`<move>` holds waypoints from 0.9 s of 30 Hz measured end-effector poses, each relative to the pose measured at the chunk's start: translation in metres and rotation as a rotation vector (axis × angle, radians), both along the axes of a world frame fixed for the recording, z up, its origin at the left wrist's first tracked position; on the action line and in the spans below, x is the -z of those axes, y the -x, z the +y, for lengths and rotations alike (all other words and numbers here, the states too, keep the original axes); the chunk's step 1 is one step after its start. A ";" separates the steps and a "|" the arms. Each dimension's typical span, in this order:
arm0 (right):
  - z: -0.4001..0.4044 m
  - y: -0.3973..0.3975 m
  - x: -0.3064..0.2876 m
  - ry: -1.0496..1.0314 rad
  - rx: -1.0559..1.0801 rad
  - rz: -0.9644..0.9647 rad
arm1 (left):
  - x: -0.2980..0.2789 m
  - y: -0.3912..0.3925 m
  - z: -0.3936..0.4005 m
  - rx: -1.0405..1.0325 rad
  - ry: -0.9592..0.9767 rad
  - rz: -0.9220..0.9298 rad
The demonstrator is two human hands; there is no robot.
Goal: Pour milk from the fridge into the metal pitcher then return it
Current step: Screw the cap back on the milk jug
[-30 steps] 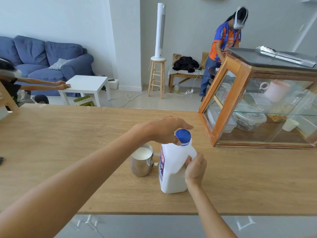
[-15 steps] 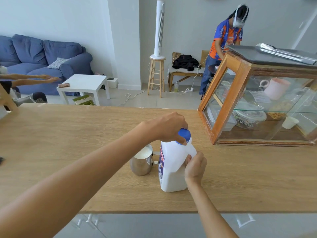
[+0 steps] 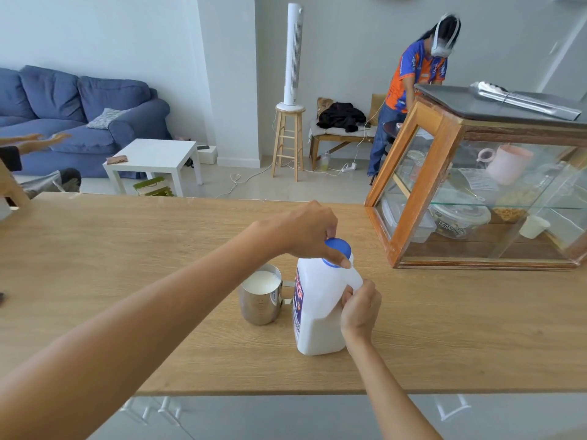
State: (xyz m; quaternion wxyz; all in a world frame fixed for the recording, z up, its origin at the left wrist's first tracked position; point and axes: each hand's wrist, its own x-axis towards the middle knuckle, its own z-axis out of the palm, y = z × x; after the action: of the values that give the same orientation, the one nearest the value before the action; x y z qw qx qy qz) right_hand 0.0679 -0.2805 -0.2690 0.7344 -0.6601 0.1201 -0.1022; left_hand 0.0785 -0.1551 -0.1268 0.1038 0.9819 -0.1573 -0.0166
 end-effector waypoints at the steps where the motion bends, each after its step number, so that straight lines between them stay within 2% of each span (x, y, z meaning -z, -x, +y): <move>1: 0.000 0.001 0.000 0.006 0.001 -0.001 | 0.002 0.000 -0.002 -0.008 -0.038 -0.034; 5: 0.000 0.002 -0.002 0.015 -0.016 -0.007 | 0.010 -0.001 -0.007 0.001 -0.078 -0.118; 12: 0.000 0.002 -0.003 0.051 0.004 -0.007 | 0.009 -0.006 0.002 0.148 -0.029 -0.068; 16: 0.001 0.002 -0.002 0.072 0.013 0.003 | 0.013 -0.008 0.005 0.162 0.002 -0.095; 23: -0.001 0.006 -0.010 -0.076 -0.040 0.053 | 0.058 0.012 0.023 0.007 0.424 -0.087; 27: 0.001 0.002 -0.018 0.000 -0.017 0.073 | 0.094 0.021 0.035 -0.197 0.757 -0.024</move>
State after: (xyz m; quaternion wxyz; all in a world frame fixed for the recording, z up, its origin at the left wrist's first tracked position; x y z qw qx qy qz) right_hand 0.0656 -0.2796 -0.2510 0.7304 -0.6644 0.1412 -0.0720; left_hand 0.0579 -0.1200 -0.2208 0.4578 0.8848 -0.0587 0.0640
